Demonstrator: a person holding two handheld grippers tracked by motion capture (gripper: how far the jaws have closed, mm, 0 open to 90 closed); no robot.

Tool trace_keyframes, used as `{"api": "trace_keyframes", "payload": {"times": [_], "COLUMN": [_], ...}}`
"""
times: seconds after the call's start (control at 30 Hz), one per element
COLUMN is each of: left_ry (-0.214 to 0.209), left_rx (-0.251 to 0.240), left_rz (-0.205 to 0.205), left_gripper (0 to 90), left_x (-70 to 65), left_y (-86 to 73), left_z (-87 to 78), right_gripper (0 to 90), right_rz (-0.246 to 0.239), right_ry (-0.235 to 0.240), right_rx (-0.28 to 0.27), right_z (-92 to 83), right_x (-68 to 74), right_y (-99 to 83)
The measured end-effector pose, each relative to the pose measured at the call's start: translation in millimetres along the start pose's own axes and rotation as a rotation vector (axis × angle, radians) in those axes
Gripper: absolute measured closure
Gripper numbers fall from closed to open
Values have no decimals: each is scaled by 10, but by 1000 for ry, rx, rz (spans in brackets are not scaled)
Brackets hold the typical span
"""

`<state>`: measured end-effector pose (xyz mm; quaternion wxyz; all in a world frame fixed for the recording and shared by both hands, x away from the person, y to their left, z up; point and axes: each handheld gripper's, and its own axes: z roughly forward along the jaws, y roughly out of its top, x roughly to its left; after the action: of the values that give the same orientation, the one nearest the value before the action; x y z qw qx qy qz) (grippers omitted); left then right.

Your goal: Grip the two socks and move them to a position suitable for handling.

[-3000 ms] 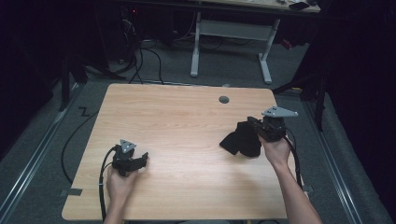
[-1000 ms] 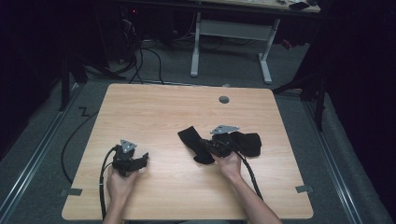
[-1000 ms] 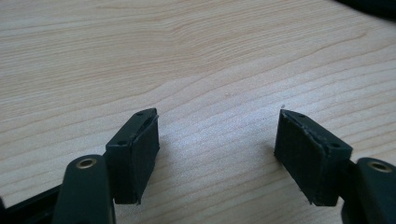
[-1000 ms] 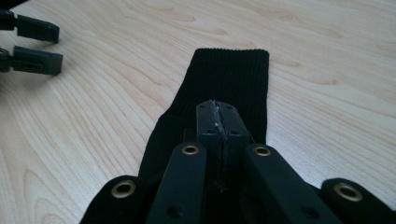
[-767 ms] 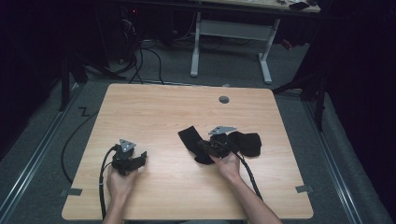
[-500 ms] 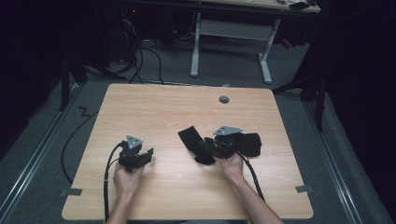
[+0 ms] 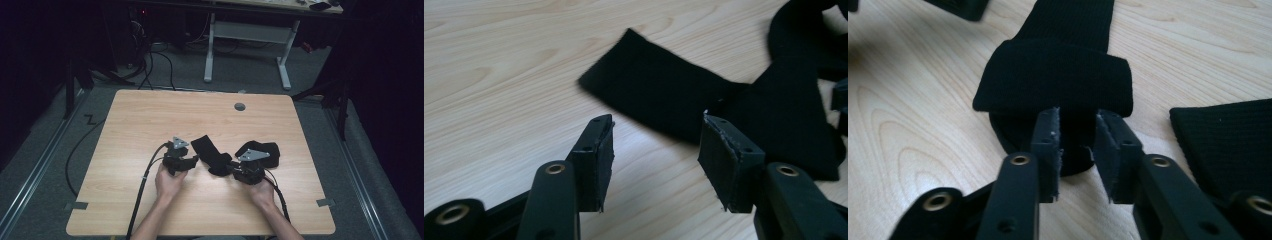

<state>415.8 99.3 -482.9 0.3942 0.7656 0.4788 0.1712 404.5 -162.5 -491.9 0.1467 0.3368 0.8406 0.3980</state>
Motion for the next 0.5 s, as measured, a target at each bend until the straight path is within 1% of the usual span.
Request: {"api": "trace_keyframes", "payload": {"times": [0.03, 0.07, 0.1, 0.17, 0.23, 0.3, 0.33, 0.4, 0.47, 0.5], "left_ry": [0, -4, 1, 0, 10, 15, 15, 14, 28, 28], "left_rx": [0, 14, 36, 41, 53, 62, 62, 69, 78, 78], "left_rz": [0, -3, 6, -5, -8, -3, -3, -2, 23, 23], "left_gripper": [499, 499, 515, 518, 510, 498, 494, 481, 467, 465], "left_x": [0, -33, -86, -115, -139, -157, -157, -164, -178, -178], "left_y": [0, 31, 89, 116, 123, 118, 118, 114, 115, 115], "left_z": [0, 36, 98, 157, 221, 274, 274, 317, 362, 362], "right_gripper": [702, 693, 682, 675, 670, 670, 670, 677, 689, 689], "right_rz": [0, 3, 3, 4, 15, 5, 5, -12, -22, -22], "right_ry": [0, 2, -4, -5, 0, 1, 1, 2, 4, 4], "right_rx": [0, -1, 7, 19, 29, 39, 39, 46, 47, 47], "right_z": [0, 7, 33, 66, 89, 115, 115, 146, 147, 147], "right_x": [0, -1, 4, 3, 3, 15, 15, 48, 64, 64], "right_y": [0, 2, 7, 3, -9, -19, -19, -31, -33, -33]}}
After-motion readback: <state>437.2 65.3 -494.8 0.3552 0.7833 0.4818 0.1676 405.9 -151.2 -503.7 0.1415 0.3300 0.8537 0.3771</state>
